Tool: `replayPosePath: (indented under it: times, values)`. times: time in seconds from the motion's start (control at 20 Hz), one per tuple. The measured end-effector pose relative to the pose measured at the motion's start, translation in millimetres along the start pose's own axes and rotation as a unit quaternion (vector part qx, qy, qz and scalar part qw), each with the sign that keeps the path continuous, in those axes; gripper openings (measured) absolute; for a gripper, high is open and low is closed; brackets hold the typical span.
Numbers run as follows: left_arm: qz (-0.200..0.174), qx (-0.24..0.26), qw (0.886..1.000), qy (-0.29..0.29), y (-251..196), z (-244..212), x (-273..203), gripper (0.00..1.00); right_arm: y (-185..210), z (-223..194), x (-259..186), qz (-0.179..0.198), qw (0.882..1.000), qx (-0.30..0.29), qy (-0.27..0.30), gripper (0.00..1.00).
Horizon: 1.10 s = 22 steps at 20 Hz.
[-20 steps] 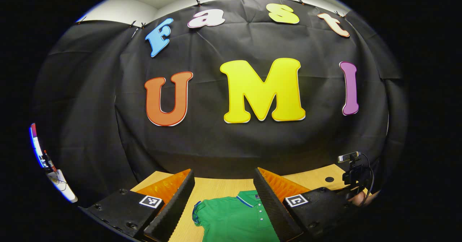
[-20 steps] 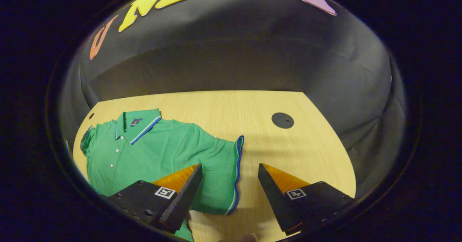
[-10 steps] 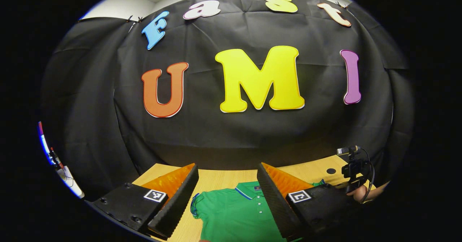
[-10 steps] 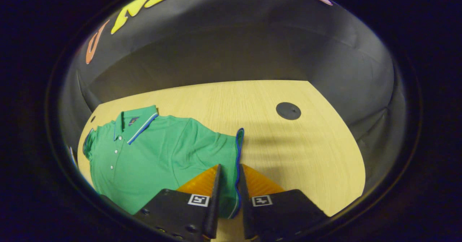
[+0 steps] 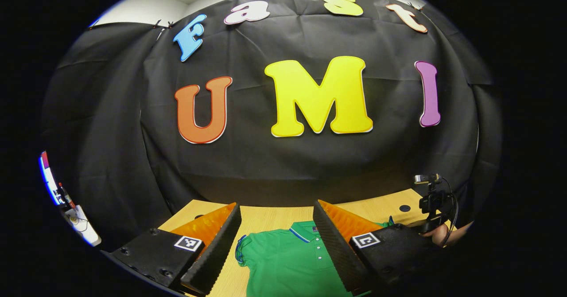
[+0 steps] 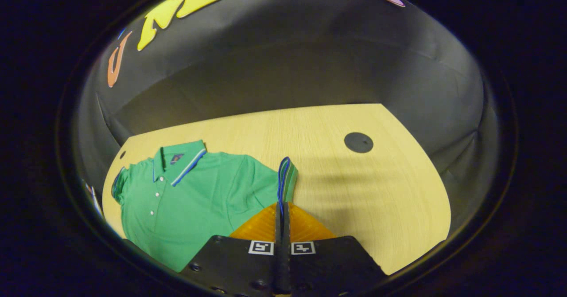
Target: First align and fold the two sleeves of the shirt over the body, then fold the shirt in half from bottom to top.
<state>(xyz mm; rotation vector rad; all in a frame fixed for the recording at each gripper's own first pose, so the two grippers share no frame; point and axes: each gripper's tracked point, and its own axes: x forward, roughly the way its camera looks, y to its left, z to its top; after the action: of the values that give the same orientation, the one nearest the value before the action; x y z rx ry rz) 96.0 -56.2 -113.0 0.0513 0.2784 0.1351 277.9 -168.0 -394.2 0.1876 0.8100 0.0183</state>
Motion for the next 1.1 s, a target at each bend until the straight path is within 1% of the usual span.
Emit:
replayPosePath:
  times: [0.25,0.4,0.5,0.7,0.85,1.0,1.05,1.1]
  values:
    - [0.007,-0.01,1.0,0.004,14,-4,-5,1.0,40,30,-27,0.015,1.0,0.011,-0.014,0.0]
    - [0.011,-0.023,1.0,0.003,31,-6,-8,1.0,84,41,-37,0.03,0.999,0.013,-0.018,0.0]
    - [0.018,-0.023,1.0,0.002,48,-8,-11,1.0,113,41,-37,0.033,0.999,0.006,-0.015,0.0]
    - [0.038,-0.024,0.999,0.002,88,-15,-21,1.0,165,26,-25,0.033,0.999,-0.018,0.003,0.0]
    - [0.052,-0.023,0.998,0.01,115,-22,-27,1.0,189,9,-8,0.019,0.999,-0.038,0.02,0.0]
    - [0.061,-0.024,0.998,0.015,133,-27,-32,1.0,214,-6,6,0.02,0.999,-0.038,0.029,0.0]
    - [0.062,-0.025,0.998,0.018,138,-28,-34,1.0,223,-11,6,0.027,0.998,-0.032,0.037,0.0]
    - [0.063,-0.025,0.998,0.018,141,-29,-33,1.0,231,-17,10,0.03,0.998,-0.022,0.043,0.04]
